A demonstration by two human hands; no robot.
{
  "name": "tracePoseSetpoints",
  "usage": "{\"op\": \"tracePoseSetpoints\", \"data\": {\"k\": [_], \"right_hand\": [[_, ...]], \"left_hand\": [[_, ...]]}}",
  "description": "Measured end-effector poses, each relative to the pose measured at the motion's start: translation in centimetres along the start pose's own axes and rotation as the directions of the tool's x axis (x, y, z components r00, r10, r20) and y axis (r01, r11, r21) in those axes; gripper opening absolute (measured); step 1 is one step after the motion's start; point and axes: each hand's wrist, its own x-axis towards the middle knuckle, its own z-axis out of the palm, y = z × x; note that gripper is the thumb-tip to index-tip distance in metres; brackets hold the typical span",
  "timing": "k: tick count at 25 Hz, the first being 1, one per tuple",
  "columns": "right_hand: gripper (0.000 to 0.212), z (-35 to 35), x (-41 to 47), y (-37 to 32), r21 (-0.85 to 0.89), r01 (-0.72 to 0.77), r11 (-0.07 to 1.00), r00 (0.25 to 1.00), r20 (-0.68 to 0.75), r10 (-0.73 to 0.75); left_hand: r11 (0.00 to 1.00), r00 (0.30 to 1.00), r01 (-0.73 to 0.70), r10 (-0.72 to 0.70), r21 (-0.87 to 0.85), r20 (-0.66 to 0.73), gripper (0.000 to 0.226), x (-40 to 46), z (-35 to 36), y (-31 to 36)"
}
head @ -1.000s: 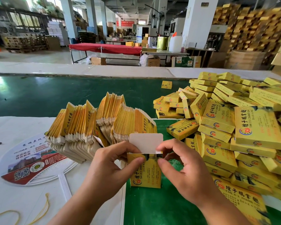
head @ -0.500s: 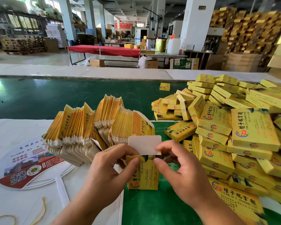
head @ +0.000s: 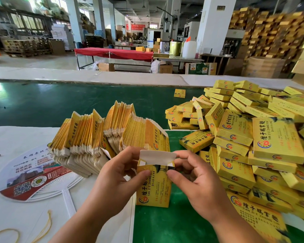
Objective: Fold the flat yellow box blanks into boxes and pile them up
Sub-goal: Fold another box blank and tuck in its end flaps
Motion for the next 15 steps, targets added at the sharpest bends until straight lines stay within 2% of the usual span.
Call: {"op": "tracePoseSetpoints", "data": {"k": [6, 9, 13, 15], "right_hand": [[0.019, -0.11, -0.17, -0.12, -0.013, 0.016, 1.000, 1.000, -0.018, -0.016], [0.019, -0.11, -0.19, -0.40, -0.103, 0.060, 0.993, 0.997, -0.050, -0.065], [0.024, -0.12, -0.24, -0.48, -0.167, 0.074, 0.983, 0.993, -0.082, -0.089], [0.029, -0.11, -0.26, -0.54, -0.177, 0.073, 0.981, 0.993, -0.075, -0.088]], "left_hand": [[0.995, 0.999, 0.031, -0.033, -0.099, -0.013, 0.025, 0.07, 0.06, 0.17], [0.993, 0.999, 0.009, -0.014, -0.116, -0.046, 0.017, 0.09, 0.23, 0.17], [0.998, 0.993, -0.054, 0.053, -0.013, -0.105, 0.016, 0.04, 0.42, 0.19], [0.994, 0.991, -0.101, 0.104, 0.048, -0.088, 0.019, 0.02, 0.38, 0.23]]}}
